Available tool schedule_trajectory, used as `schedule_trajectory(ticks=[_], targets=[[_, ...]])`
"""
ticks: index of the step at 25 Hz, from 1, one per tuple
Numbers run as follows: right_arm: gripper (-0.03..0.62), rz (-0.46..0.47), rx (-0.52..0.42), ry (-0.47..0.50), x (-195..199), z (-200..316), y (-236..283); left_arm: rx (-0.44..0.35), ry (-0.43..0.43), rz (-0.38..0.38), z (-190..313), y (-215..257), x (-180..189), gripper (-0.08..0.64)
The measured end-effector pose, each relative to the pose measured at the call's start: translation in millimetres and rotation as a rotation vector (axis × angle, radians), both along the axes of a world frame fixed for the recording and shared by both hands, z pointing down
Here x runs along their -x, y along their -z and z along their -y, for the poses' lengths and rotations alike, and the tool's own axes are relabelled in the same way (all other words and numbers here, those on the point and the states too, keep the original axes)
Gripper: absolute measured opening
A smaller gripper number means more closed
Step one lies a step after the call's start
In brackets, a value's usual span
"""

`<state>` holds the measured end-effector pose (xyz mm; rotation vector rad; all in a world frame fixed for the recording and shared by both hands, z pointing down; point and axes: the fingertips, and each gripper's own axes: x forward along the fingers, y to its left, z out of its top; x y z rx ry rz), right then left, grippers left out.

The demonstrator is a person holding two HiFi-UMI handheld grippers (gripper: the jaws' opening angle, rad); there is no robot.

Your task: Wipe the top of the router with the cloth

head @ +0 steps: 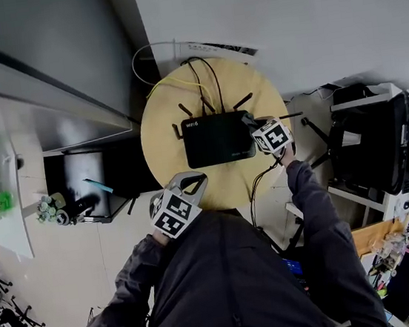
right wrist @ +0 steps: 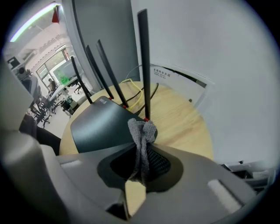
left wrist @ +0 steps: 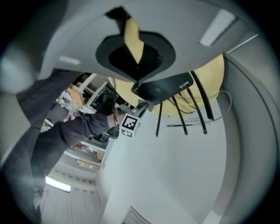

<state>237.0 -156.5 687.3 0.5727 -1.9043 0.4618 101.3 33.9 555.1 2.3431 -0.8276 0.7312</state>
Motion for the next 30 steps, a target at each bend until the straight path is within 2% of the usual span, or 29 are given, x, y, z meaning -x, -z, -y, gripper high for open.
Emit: schedule_trajectory(ticks=[5, 10, 15, 30], targets=[[0.046, -0.014, -0.017, 0.015, 6, 26, -3, 0.009, 0.036, 0.010, 0, -1, 7, 0.000], [0.045, -0.048, 0.004, 0.023, 2, 22, -12, 0.011, 0.053, 0.011, 1, -1, 10, 0.000], [0.044, -0.052, 0.020, 0.065, 1, -1, -13, 0.008, 0.036, 0.008, 2, -1, 7, 0.000], [0.045, -0.012, 0.067, 0.016, -24, -87, -15, -0.001, -0.049, -0.005, -4, 0, -6, 0.000]])
